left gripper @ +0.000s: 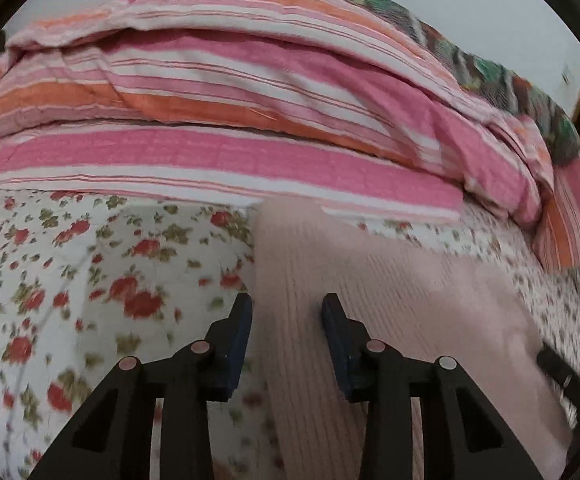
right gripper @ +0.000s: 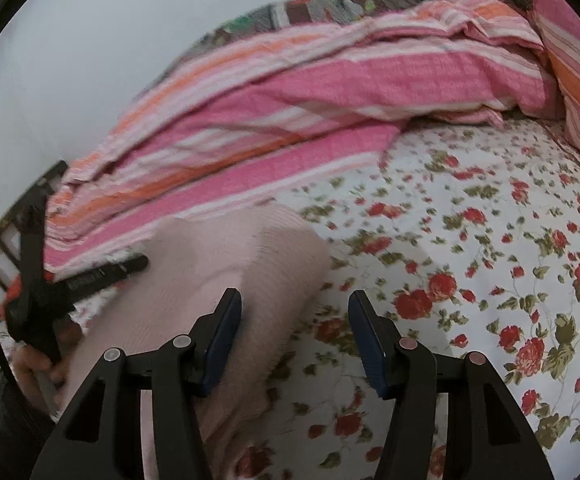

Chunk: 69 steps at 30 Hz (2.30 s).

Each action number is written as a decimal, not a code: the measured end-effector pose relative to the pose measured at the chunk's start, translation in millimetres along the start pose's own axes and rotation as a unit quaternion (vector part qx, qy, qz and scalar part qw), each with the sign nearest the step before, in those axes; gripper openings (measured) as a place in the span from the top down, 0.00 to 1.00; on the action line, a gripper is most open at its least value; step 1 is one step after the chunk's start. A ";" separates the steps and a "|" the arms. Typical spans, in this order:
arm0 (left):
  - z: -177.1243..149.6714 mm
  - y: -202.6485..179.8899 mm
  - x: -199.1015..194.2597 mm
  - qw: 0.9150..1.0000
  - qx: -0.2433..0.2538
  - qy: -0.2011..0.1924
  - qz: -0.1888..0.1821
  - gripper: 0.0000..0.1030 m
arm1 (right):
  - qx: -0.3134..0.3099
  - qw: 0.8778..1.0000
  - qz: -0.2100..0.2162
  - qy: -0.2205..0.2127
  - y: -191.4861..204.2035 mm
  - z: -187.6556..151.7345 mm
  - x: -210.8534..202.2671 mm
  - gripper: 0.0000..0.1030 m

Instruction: Fold small clothes

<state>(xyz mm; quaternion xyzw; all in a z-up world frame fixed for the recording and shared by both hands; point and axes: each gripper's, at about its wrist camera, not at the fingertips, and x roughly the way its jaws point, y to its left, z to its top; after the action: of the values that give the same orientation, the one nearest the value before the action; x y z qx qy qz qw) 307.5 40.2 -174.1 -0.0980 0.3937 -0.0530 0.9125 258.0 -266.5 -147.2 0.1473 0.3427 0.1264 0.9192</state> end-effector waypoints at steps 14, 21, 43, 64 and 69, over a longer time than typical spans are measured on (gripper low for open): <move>-53.4 -3.6 -58.1 0.999 0.012 -0.042 0.009 0.59 | -0.050 0.997 -0.049 0.029 19.8 -22.6 17.4 0.38; -59.2 -15.4 -62.3 0.997 0.036 -0.049 0.041 0.59 | -0.055 0.996 -0.057 0.030 23.7 -22.9 18.8 0.37; -66.8 -13.0 -73.8 0.997 0.042 -0.052 0.033 0.51 | -0.146 0.978 -0.146 0.029 54.1 -32.7 -1.9 0.43; -78.0 -9.2 -83.3 0.999 0.030 -0.033 0.013 0.49 | -0.126 0.980 -0.148 0.047 49.4 -50.8 -32.2 0.44; -82.2 1.5 -91.2 1.000 -0.013 0.008 -0.007 0.49 | -0.120 0.981 -0.141 0.055 47.7 -63.0 -54.7 0.44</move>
<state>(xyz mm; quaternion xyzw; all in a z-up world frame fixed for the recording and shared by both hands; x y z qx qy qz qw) 185.1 46.2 -165.0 -0.1120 0.4009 -0.0549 0.9076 169.5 -229.0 -143.2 -0.0208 0.3923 0.0436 0.9186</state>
